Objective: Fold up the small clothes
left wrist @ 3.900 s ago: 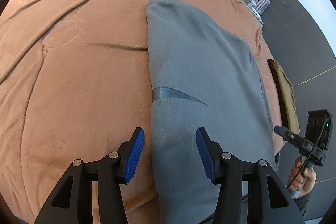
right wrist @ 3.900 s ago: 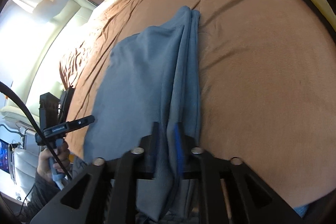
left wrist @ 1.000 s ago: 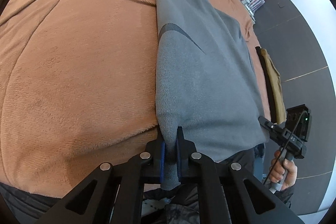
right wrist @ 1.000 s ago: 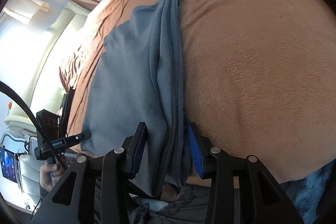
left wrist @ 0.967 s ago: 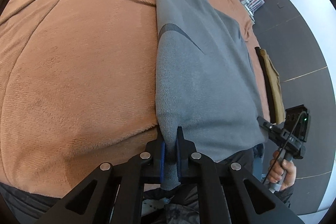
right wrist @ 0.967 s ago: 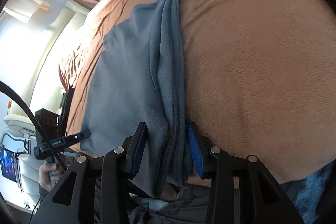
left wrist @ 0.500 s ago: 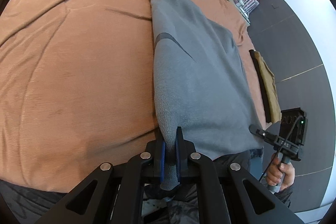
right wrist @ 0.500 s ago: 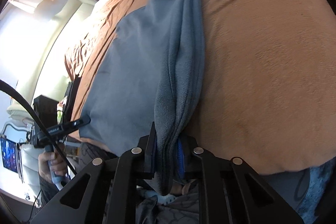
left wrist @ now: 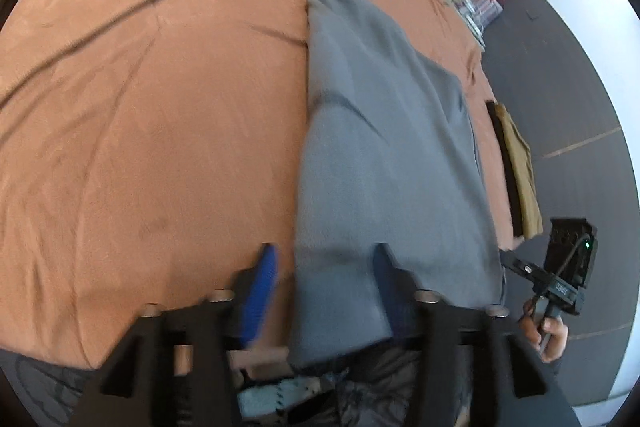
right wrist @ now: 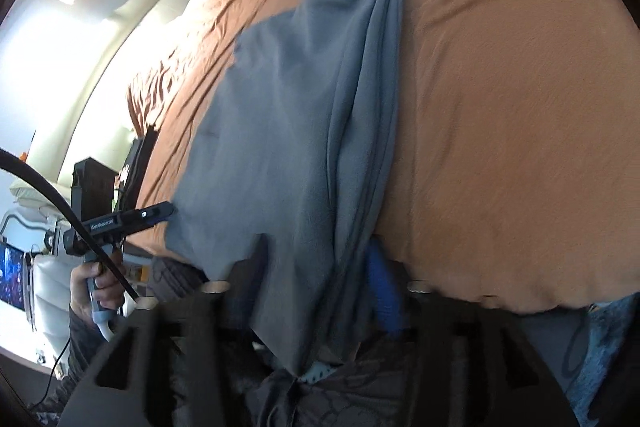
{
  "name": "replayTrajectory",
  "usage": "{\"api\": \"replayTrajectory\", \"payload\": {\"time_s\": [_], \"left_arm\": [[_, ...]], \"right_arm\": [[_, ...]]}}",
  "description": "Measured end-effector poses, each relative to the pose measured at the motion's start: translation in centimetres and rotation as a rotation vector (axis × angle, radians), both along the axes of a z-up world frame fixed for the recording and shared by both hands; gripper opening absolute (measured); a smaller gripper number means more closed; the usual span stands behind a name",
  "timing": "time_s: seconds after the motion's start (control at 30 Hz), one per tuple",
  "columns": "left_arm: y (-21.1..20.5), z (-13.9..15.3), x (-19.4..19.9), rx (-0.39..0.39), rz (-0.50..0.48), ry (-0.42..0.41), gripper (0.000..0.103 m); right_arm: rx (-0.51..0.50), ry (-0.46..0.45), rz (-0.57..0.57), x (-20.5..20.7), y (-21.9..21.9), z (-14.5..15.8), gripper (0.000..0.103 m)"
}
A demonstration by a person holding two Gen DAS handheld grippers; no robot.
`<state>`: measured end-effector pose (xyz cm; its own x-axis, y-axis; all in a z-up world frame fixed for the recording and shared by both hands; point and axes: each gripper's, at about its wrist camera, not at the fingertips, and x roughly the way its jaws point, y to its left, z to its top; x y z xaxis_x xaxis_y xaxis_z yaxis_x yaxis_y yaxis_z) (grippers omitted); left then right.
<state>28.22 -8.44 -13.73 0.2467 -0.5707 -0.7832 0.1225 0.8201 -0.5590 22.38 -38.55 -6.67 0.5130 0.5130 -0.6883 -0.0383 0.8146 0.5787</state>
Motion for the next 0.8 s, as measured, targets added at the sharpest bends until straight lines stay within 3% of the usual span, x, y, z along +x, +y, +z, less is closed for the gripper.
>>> {"api": "replayTrajectory", "payload": {"time_s": [0.23, 0.8], "left_arm": [[0.4, -0.2, 3.1, -0.016, 0.026, -0.009, 0.057], [-1.6, -2.2, 11.5, -0.031, 0.028, 0.016, 0.057]], "right_arm": [[0.004, 0.021, -0.039, 2.7, -1.8, -0.6, 0.065], [0.028, 0.012, -0.042, 9.0, -0.7, -1.9, 0.065]]}}
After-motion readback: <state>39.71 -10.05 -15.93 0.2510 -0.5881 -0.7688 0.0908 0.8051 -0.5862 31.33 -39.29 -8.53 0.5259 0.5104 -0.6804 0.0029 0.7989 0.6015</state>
